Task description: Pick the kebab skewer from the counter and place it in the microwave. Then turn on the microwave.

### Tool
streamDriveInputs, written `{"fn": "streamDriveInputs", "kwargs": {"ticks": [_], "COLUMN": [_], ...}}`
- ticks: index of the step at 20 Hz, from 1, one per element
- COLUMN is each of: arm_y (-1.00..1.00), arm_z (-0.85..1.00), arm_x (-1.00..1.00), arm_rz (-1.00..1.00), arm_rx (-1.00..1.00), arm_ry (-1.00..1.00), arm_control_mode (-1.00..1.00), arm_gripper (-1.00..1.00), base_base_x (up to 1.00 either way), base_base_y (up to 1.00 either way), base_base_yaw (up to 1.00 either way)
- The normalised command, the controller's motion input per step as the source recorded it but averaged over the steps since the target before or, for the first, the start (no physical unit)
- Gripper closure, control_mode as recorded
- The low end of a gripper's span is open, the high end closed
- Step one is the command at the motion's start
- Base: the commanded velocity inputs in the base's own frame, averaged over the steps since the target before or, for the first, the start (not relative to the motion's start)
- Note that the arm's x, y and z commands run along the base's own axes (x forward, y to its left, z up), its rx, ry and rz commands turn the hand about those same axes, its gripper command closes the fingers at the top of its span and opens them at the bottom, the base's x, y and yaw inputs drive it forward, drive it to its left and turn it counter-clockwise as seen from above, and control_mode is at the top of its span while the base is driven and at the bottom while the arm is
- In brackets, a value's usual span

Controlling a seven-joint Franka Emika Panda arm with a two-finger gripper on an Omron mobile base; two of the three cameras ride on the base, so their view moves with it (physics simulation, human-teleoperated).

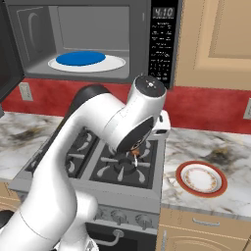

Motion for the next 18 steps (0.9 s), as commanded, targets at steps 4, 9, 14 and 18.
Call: {"fn": "streamDriveInputs", "kwargs": {"ticks": [4, 9, 14, 18], "arm_y": [0.34, 0.31, 0.26, 0.27], "arm_z": [0.32, 0.32, 0.15, 0.11], "arm_x": [-0.01, -0.02, -0.10, -0.02], "arm_rz": [0.00, 0.01, 0.02, 0.01], "arm_rx": [0.00, 0.00, 0.05, 0.06], "arm_ry": [-0.02, -0.03, -0.01, -0.02], "arm_control_mode": [-1.00, -1.00, -1.00, -1.00], "arm_gripper": [1.00, 1.00, 1.00, 1.00], "base_base_x": [0.00, 0.00, 0.00, 0.00], "base_base_y": [0.00, 0.00, 0.00, 0.00], "base_base_yaw": [0.00, 0.00, 0.00, 0.00]}}
